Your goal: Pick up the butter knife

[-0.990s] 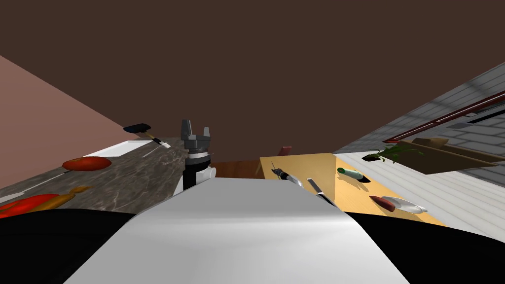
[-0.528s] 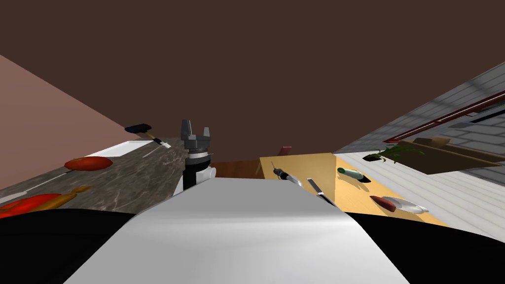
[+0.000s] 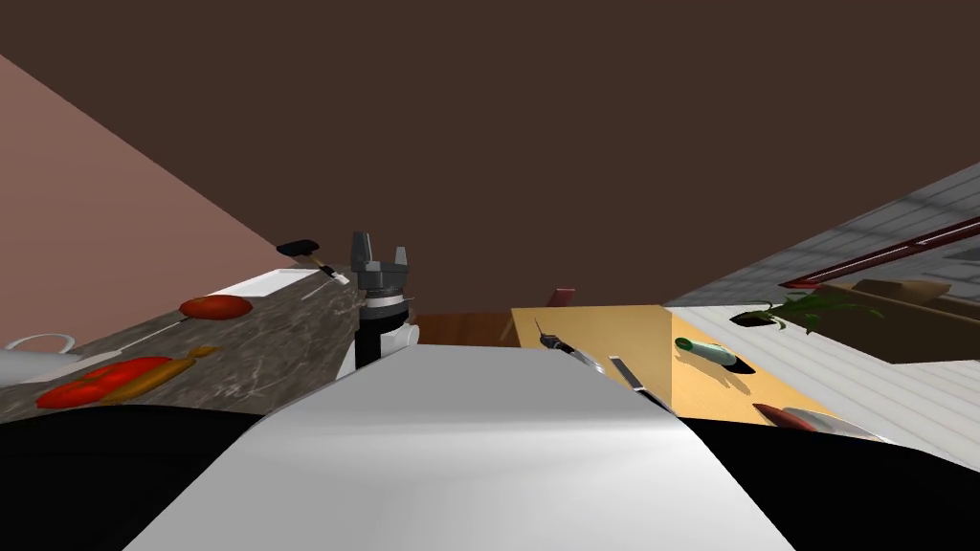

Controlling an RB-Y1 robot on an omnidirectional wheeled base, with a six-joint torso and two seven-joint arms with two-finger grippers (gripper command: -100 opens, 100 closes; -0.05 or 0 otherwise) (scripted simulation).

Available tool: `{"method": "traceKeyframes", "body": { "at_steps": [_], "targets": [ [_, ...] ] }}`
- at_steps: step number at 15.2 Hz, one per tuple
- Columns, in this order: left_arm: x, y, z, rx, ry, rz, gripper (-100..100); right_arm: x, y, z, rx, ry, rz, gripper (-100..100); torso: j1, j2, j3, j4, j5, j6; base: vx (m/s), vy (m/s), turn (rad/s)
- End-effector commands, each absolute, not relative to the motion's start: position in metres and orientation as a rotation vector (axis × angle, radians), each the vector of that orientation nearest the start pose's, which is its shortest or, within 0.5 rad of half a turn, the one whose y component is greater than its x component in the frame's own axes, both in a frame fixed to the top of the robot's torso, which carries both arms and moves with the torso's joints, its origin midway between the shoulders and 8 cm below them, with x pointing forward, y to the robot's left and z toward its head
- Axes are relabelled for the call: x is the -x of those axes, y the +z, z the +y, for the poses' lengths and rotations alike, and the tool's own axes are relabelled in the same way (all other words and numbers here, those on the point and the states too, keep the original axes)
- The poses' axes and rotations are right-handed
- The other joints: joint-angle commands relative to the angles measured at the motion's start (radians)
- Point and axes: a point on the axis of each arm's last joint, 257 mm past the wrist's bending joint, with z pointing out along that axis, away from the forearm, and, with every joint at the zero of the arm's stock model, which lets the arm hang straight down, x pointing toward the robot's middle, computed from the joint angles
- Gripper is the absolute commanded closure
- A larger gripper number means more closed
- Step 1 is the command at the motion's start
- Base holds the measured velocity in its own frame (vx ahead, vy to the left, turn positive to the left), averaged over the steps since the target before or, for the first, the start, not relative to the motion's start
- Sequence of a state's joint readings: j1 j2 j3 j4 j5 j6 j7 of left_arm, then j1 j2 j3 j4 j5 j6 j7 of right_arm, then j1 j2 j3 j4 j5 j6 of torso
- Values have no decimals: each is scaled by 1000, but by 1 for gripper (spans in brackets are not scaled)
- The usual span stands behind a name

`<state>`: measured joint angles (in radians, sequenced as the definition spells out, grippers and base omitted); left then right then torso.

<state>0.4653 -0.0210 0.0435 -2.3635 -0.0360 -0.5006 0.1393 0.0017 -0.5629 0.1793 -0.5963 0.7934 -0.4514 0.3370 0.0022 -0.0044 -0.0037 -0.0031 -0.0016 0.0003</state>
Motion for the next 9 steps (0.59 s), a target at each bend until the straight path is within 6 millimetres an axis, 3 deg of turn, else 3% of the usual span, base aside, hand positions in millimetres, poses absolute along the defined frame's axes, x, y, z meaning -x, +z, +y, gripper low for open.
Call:
{"method": "traceKeyframes", "body": {
  "at_steps": [1, 5, 7, 9],
  "targets": [
    [-325, 72, 282, 597, -1402, 501, 0, -313, -545, -463, 81, 51, 2374, 100, 0, 0, 0, 0, 0, 0, 11, 46, 79],
    [-325, 72, 282, 597, -1402, 501, 0, -295, -540, -485, 58, 37, 2371, 100, 0, 0, 0, 0, 0, 1, 23, 64, 94],
    [-325, 72, 282, 597, -1402, 501, 0, -277, -534, -507, 45, 18, 2367, 100, 0, 0, 0, 1, 0, 0, 23, 66, 115],
    [-325, 72, 282, 597, -1402, 501, 0, -278, -533, -508, 37, 19, 2363, 100, 1, 0, 0, 1, 1, 1, 25, 59, 43]
  ]
}}
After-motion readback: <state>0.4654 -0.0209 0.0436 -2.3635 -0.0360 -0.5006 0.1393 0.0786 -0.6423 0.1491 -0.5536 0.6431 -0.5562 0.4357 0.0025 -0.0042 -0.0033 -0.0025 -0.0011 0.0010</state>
